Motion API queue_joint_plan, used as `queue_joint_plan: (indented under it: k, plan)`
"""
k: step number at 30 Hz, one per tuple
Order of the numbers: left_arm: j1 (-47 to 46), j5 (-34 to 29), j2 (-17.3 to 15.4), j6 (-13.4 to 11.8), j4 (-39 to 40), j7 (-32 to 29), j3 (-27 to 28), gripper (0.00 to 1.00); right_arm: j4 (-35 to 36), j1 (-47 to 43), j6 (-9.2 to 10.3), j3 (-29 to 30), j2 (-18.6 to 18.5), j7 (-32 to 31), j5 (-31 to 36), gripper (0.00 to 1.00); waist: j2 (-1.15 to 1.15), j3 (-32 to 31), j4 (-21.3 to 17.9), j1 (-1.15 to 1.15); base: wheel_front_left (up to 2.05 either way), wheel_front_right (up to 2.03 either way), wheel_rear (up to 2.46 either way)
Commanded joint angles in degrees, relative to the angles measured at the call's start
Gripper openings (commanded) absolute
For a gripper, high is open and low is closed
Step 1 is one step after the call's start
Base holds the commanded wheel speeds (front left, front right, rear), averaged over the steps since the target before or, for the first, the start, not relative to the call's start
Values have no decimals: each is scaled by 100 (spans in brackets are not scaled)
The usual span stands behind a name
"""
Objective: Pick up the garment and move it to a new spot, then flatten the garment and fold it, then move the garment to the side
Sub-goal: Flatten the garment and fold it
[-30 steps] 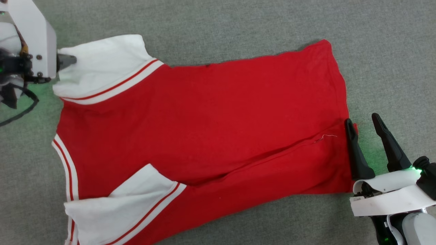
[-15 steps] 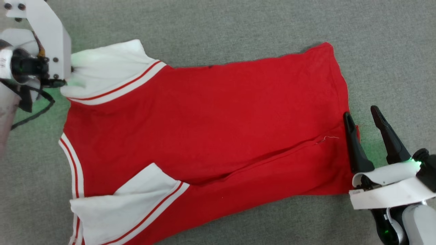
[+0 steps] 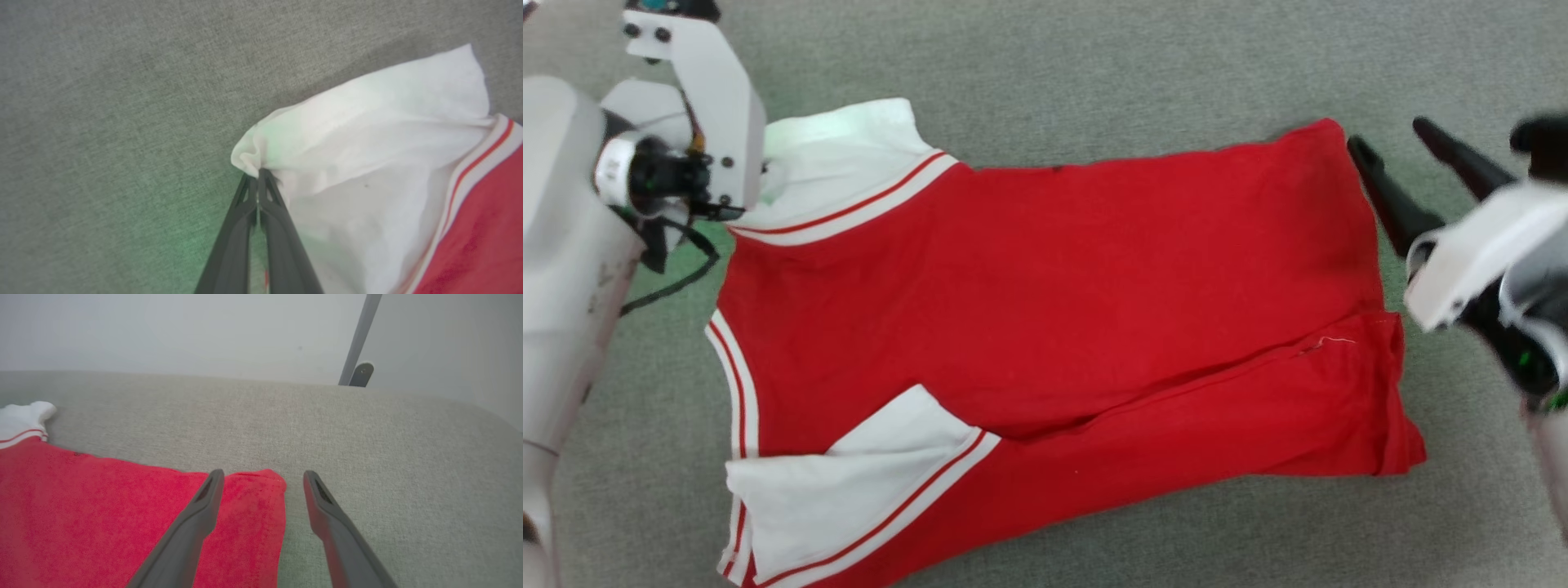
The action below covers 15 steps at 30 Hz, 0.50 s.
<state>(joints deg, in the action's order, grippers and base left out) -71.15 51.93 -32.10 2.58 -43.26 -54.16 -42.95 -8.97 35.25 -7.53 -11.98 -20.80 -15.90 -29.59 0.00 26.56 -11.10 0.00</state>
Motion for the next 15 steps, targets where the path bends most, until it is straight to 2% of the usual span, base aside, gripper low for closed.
queue_joint_plan:
  k: [1,10,15]
  plan:
    - [44,8,102,52,-20,20,-45,0,-103,178,10,-40,-45,-194,-49,100,0,12,57,0,0,0,0]
    - [-109,4,392,162,-157,154,-119,0,-1339,1408,10,-425,-136,-2240,-412,100,0,114,295,0,0,0,0]
    - [-145,25,493,202,-247,247,-146,0,-1858,1833,10,-539,-112,-2857,-470,100,0,170,366,0,0,0,0]
